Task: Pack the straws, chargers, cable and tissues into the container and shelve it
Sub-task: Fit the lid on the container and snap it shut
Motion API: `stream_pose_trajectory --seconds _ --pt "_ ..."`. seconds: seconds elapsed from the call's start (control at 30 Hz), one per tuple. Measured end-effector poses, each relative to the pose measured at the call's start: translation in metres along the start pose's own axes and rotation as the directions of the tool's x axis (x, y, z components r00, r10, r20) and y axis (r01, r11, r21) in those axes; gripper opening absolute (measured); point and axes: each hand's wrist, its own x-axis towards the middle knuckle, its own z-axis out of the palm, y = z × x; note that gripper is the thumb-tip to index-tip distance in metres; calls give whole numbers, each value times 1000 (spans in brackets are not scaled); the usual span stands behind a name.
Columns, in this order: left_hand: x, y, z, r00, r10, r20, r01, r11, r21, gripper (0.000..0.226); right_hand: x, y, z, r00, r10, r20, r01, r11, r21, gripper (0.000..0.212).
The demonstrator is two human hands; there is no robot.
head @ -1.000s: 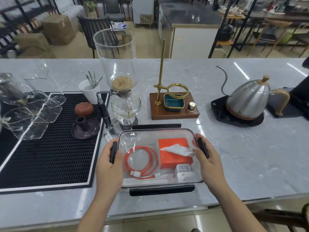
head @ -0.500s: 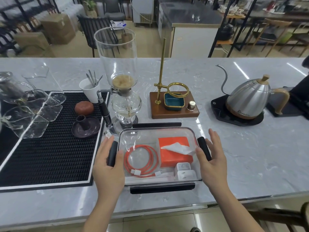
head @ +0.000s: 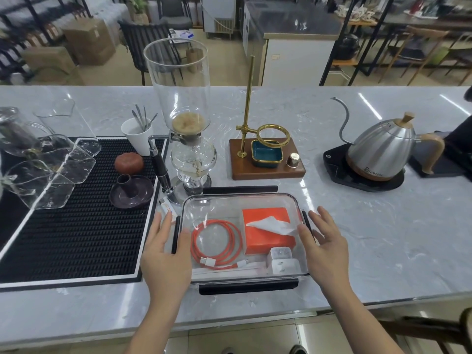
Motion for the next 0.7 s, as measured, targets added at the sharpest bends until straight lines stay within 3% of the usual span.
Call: stream_pose_trajectory --seconds 0.17,0.7 --pt "-1 0 0 998 -27 -57 27 1000 11 40 -2 -1 1 996 15 -89 -17 1000 -16 35" --pt "-4 2 1 987 -110 -116 108 994 -24 52 -5 -6 1 989 100 -108 -93 994 64 37"
